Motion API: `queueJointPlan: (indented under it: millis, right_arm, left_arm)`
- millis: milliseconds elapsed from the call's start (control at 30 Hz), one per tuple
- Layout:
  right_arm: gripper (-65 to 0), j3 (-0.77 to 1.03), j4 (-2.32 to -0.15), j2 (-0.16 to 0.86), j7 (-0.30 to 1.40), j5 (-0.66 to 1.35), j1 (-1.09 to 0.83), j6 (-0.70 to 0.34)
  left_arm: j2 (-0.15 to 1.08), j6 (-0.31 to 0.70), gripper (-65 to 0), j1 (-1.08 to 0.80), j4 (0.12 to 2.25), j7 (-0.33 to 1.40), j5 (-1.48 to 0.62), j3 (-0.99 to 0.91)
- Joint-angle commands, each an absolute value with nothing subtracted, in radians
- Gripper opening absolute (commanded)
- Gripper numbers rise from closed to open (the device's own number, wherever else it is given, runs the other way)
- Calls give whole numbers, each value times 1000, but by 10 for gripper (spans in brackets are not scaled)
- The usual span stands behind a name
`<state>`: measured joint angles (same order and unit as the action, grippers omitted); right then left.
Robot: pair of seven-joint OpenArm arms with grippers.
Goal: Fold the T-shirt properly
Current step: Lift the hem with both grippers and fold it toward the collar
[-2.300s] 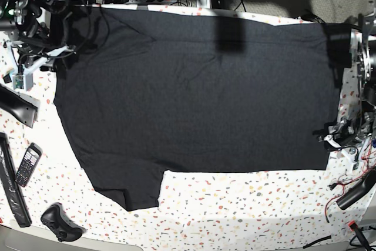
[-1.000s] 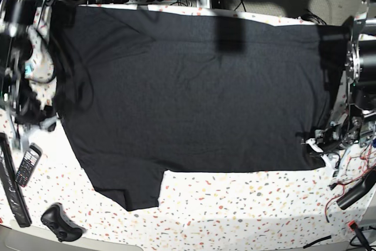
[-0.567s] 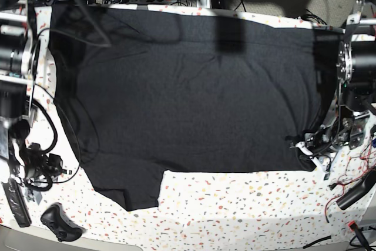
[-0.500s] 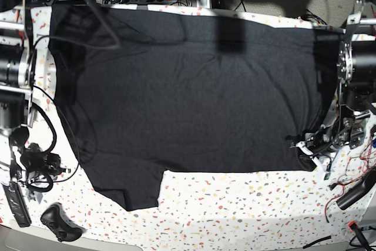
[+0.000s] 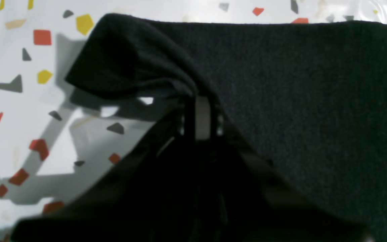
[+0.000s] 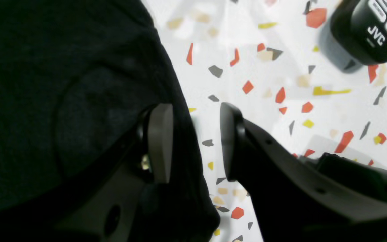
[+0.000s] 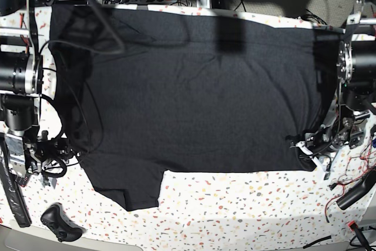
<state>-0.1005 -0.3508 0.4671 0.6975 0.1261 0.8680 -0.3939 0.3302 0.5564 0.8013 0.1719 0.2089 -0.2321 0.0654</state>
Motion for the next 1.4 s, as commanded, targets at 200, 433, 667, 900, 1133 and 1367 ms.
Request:
queueJointPlan:
  millis: [200, 433, 667, 900, 1133, 1367]
  right_arm:
    - [-421, -99, -363, 474, 677, 130, 861, -393]
    - [-462, -99, -363, 474, 669, 134, 823, -394]
    - [-650, -99, -363, 474, 556, 133, 800, -423]
    - [-650, -99, -443, 474, 558, 134, 799, -439]
    - [-650, -99, -603, 475, 566, 142, 741, -561]
    - [-650, -44, -965, 484, 570, 226, 505, -530]
  left_arm:
    - [339, 561, -650, 816, 183, 207, -236, 63]
    - [339, 561, -650, 799, 183, 203, -236, 63]
    - [339, 561, -650, 798, 183, 139, -236, 63]
    - [342, 561, -650, 795, 253, 155, -243, 58]
    - [407, 569, -650, 660, 565, 274, -353, 58]
    - [427, 532, -650, 426, 878, 299, -390, -72]
